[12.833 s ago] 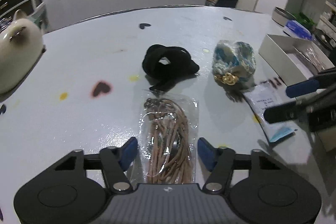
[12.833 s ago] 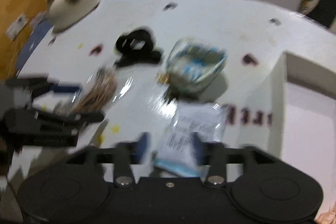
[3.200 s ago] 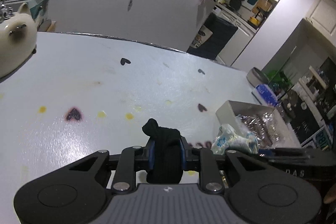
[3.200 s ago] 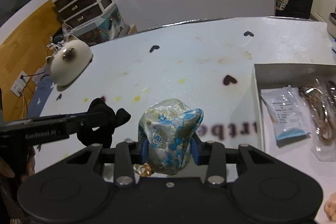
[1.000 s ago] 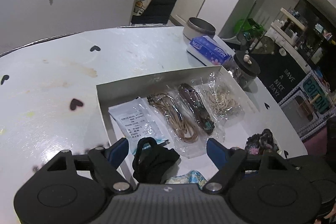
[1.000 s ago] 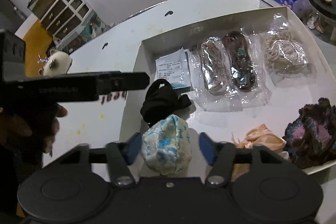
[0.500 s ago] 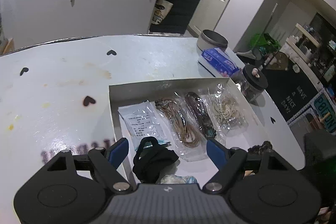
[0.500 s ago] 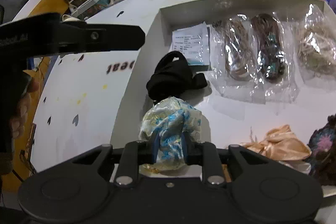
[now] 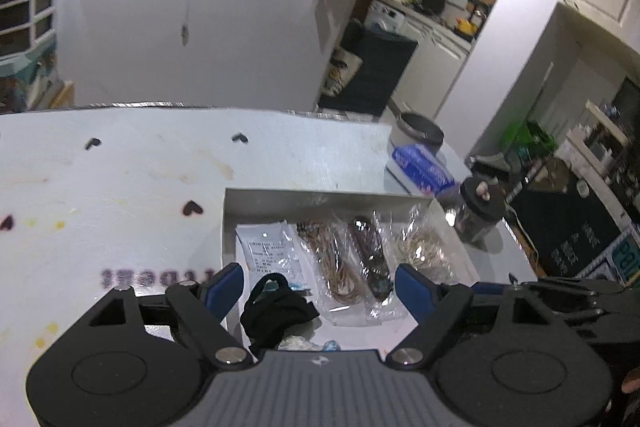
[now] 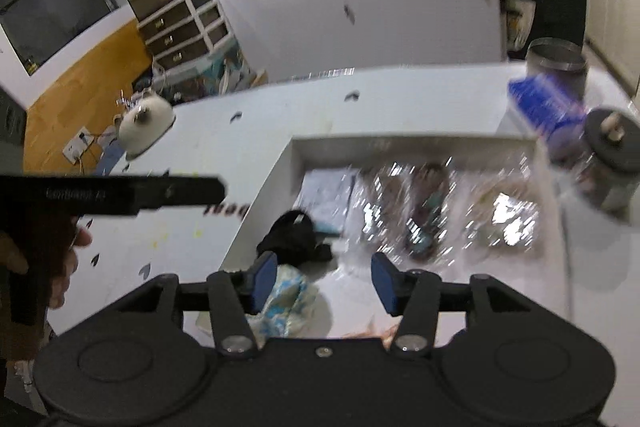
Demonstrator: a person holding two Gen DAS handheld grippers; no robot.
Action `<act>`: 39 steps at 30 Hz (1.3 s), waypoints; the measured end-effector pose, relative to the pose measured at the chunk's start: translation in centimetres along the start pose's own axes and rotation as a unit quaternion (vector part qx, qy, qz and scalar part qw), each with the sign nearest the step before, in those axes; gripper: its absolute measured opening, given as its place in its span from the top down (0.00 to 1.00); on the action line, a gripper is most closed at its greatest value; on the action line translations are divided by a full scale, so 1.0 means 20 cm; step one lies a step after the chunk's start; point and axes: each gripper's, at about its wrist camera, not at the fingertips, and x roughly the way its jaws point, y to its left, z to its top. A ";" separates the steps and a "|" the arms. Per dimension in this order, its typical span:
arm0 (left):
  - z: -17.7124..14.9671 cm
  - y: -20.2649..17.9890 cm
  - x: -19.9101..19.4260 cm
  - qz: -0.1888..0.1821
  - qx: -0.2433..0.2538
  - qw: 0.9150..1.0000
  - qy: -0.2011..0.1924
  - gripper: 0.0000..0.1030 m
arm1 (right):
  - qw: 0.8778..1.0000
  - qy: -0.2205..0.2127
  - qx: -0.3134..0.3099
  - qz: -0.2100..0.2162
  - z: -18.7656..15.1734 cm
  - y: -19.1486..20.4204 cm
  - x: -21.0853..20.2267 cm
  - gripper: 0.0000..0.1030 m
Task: Organize soft objects
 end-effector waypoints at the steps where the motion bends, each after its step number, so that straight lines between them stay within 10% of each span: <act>1: 0.00 -0.01 -0.03 0.004 -0.003 1.000 -0.008 0.16 | 1.000 -0.008 -0.003 -0.004 0.01 -0.01 -0.03 0.47; 22: -0.25 -0.11 -0.62 0.090 0.013 0.993 -0.079 0.00 | 0.986 -0.136 -0.030 -0.088 -0.13 0.25 -0.57 0.19; 39: -0.55 -0.06 -0.84 0.105 0.020 0.991 -0.075 0.00 | 0.977 -0.148 -0.020 -0.150 -0.45 0.47 -0.75 0.04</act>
